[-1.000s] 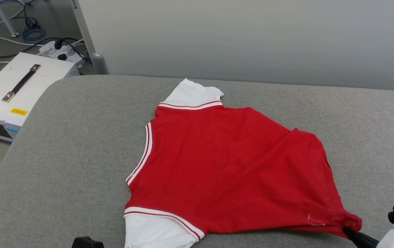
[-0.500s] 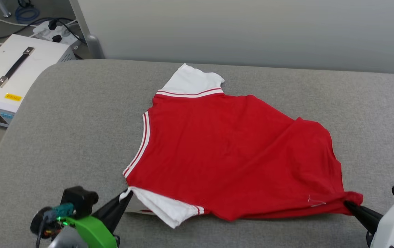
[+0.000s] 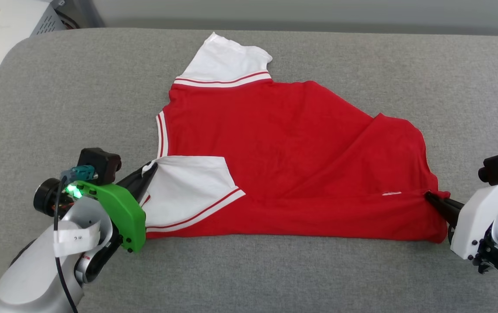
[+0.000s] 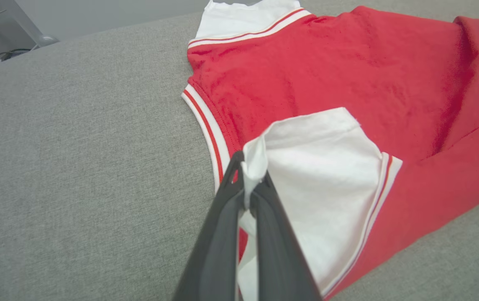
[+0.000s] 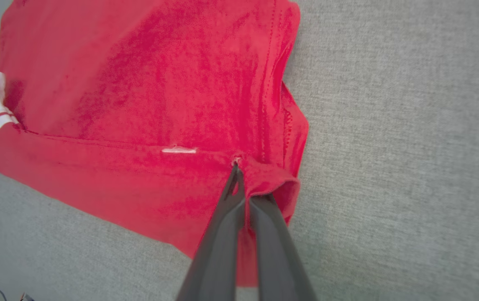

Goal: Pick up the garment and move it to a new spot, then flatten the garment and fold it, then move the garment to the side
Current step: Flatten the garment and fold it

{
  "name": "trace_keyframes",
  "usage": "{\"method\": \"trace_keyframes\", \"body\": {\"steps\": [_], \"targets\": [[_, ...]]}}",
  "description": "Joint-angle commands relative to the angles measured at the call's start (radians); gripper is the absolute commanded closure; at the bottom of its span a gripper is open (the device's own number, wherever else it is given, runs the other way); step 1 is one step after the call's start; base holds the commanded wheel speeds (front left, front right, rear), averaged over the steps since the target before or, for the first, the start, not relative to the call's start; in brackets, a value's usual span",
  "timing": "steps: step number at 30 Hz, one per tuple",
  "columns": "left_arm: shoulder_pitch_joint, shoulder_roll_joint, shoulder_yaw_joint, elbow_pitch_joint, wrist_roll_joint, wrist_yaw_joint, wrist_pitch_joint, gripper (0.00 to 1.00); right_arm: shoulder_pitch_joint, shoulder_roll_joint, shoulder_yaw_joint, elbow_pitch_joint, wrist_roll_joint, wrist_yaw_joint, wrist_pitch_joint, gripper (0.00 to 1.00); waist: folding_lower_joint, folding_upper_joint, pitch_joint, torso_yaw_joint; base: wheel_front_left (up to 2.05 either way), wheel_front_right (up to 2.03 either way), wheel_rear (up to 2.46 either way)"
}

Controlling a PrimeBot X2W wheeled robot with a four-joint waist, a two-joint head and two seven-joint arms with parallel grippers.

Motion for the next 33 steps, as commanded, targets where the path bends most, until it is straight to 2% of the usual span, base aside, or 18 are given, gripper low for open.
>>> {"method": "trace_keyframes", "body": {"steps": [1,5,6,7,8,9,15,20,27,33], "targets": [[-0.03,-0.016,-0.009,0.029,0.013,-0.01,0.004,1.0,-0.023,0.006,0.007,0.014,-0.013,-0.001,0.005,1.0,-0.0001,0.0,0.021,-0.008,0.0,0.0,0.0],[-0.073,-0.04,-0.038,0.121,0.025,-0.024,0.007,1.0,-0.048,0.014,0.025,0.046,-0.024,-0.001,0.003,1.0,-0.0001,0.0,0.033,-0.009,0.0,0.0,0.0],[-0.08,-0.046,-0.044,0.143,0.027,-0.026,0.01,0.89,-0.053,0.015,0.027,0.054,-0.025,-0.001,0.002,1.0,-0.0001,0.0,0.035,-0.009,0.0,0.0,0.0],[-0.087,-0.053,-0.052,0.17,0.033,-0.026,0.013,0.0,-0.057,0.016,0.028,0.067,-0.029,-0.001,0.001,1.0,-0.0001,0.0,0.036,-0.009,0.0,0.0,0.0],[-0.093,-0.059,-0.058,0.192,0.036,-0.026,0.016,0.0,-0.061,0.018,0.027,0.076,-0.034,-0.001,-0.002,0.96,-0.0001,0.0,0.035,-0.008,0.0,0.0,0.0],[-0.099,-0.068,-0.061,0.215,0.039,-0.026,0.012,0.0,-0.065,0.02,0.028,0.084,-0.042,-0.001,-0.01,0.0,-0.0001,0.0,0.034,-0.008,0.0,0.0,0.0],[-0.099,-0.12,-0.042,0.311,0.025,-0.013,-0.081,0.0,-0.062,0.039,0.019,0.103,-0.038,-0.001,-0.053,0.0,-0.0001,0.0,-0.005,-0.003,0.0,0.0,0.0],[-0.057,-0.16,0.003,0.329,-0.019,0.014,-0.173,0.0,-0.022,0.032,0.006,0.072,-0.045,-0.001,-0.094,0.0,-0.0001,0.0,-0.053,0.007,0.0,0.0,0.0],[0.053,-0.17,0.047,0.246,-0.076,0.067,-0.222,0.0,0.052,0.053,-0.051,-0.003,-0.094,-0.001,-0.134,0.0,-0.0001,0.0,-0.104,0.014,0.0,0.0,0.0],[0.171,-0.134,0.057,0.119,-0.11,0.141,-0.16,0.0,0.143,0.124,-0.142,-0.086,-0.184,-0.001,-0.04,0.0,-0.0001,0.0,-0.114,0.005,0.0,0.0,0.0]]}}
